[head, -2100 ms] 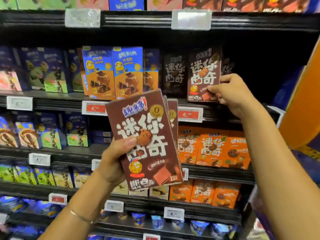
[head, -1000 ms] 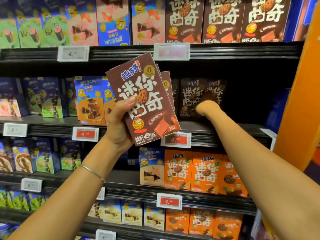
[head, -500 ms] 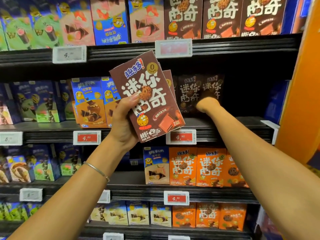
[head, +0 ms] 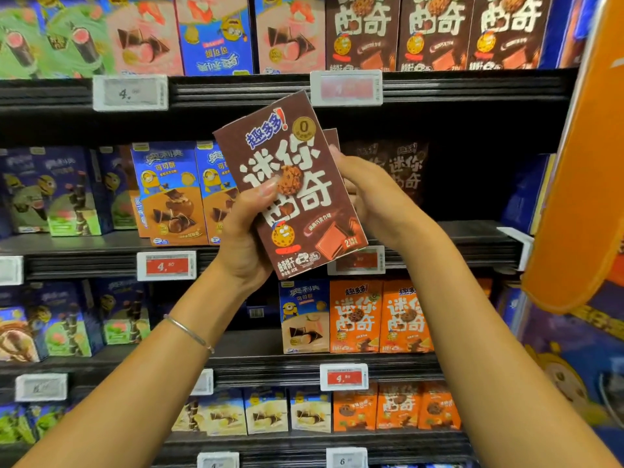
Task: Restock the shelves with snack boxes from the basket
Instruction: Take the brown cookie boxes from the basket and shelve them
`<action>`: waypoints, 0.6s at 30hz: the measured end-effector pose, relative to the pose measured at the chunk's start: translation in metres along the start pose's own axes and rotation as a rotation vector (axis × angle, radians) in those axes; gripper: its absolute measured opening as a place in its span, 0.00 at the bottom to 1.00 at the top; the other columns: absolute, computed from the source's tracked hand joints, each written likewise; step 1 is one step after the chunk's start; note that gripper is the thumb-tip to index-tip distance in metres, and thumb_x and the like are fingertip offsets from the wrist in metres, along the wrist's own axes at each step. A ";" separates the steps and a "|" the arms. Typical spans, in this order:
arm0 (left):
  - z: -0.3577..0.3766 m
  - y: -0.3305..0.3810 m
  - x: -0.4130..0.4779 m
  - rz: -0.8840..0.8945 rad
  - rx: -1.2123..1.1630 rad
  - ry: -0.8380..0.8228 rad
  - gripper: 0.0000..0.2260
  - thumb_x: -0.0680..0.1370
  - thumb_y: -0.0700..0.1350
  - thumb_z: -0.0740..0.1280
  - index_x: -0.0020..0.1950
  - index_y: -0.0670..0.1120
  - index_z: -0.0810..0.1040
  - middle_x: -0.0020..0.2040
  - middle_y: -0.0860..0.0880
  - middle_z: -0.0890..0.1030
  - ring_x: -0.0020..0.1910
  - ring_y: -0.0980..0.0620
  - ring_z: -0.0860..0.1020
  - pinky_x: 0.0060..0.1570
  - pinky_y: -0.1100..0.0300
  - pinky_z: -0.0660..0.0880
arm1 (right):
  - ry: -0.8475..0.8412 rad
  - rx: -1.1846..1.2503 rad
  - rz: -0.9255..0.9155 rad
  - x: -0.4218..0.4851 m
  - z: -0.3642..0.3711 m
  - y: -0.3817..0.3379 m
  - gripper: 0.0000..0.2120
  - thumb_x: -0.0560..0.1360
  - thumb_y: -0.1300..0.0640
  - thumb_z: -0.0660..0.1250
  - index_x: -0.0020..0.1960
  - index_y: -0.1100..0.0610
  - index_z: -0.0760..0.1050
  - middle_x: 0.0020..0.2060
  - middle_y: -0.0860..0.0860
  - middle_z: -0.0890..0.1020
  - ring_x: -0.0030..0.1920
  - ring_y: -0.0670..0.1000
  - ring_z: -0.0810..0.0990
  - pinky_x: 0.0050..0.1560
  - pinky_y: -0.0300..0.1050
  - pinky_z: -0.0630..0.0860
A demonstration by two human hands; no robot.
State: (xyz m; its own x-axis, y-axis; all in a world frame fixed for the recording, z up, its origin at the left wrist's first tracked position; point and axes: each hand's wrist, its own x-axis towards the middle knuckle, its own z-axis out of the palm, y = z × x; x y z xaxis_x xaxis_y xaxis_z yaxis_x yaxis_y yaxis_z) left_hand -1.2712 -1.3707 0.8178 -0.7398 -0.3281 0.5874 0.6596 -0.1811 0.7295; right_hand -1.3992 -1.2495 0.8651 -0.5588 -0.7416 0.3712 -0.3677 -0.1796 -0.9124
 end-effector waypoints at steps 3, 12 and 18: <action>0.000 0.003 -0.003 -0.008 -0.052 0.033 0.40 0.55 0.57 0.86 0.62 0.43 0.81 0.53 0.44 0.87 0.51 0.46 0.86 0.54 0.51 0.84 | 0.054 0.042 0.012 -0.004 0.008 0.001 0.39 0.67 0.29 0.65 0.70 0.52 0.71 0.66 0.51 0.79 0.67 0.58 0.77 0.69 0.65 0.71; -0.003 0.008 -0.005 0.015 -0.024 0.080 0.47 0.63 0.46 0.77 0.80 0.36 0.65 0.61 0.40 0.81 0.56 0.42 0.84 0.55 0.46 0.83 | 0.185 0.127 -0.040 -0.002 0.011 0.012 0.22 0.81 0.42 0.64 0.65 0.59 0.75 0.54 0.53 0.86 0.54 0.53 0.86 0.62 0.58 0.79; -0.007 0.007 -0.001 0.030 -0.032 0.098 0.45 0.65 0.47 0.73 0.80 0.36 0.65 0.59 0.43 0.83 0.55 0.43 0.85 0.53 0.47 0.83 | 0.301 0.220 -0.031 0.004 -0.022 0.019 0.22 0.80 0.43 0.66 0.66 0.59 0.73 0.52 0.54 0.87 0.50 0.54 0.87 0.54 0.57 0.83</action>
State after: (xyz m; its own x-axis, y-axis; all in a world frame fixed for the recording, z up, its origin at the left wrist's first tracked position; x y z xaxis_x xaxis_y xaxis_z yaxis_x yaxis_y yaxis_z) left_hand -1.2653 -1.3782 0.8197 -0.7043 -0.4227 0.5703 0.6860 -0.1988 0.6999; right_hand -1.4249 -1.2424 0.8526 -0.7555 -0.5163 0.4032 -0.2376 -0.3576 -0.9031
